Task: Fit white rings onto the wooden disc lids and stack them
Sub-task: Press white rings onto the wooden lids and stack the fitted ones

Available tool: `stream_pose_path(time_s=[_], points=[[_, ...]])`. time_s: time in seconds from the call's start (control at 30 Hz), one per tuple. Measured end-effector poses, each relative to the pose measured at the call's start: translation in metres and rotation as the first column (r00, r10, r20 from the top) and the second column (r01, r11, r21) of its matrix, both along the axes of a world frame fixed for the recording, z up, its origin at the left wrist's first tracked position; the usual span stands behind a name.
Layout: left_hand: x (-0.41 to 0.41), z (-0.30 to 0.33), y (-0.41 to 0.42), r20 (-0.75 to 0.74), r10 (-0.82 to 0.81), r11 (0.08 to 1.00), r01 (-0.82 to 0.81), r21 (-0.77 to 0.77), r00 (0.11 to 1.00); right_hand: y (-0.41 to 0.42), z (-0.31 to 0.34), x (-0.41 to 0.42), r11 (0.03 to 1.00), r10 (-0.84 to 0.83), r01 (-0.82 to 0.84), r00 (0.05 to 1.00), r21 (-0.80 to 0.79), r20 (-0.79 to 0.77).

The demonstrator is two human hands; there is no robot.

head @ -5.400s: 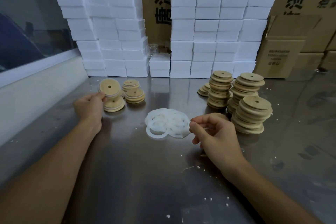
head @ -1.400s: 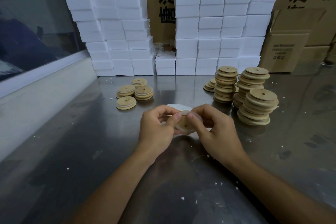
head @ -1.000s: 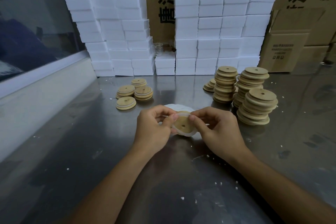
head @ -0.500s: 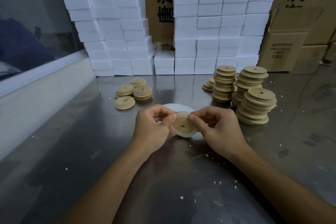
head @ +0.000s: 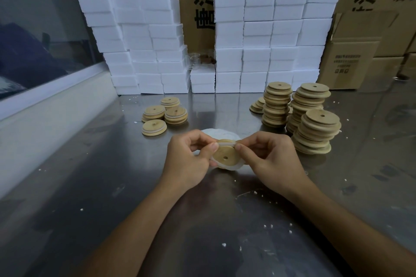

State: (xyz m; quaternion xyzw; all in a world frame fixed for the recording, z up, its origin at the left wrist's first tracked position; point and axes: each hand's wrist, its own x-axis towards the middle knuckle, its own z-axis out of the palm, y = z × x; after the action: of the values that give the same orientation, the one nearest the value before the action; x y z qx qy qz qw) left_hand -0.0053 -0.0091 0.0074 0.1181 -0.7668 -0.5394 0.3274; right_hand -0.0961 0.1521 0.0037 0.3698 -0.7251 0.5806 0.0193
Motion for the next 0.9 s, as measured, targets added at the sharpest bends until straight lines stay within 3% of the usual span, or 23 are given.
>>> stream_pose_path(time_s=[0.63,0.9], points=[[0.008,0.005,-0.016,0.04,-0.127,0.97,0.116,0.212,0.991,0.003,0.002,-0.003,0.995,0.074,-0.082,0.988,0.057,0.138],[0.005,0.007,-0.01,0.003,-0.012,0.978,0.013,-0.21,1.0,0.002,0.0,0.003,0.992,0.016,-0.003,0.995,0.126,-0.1]])
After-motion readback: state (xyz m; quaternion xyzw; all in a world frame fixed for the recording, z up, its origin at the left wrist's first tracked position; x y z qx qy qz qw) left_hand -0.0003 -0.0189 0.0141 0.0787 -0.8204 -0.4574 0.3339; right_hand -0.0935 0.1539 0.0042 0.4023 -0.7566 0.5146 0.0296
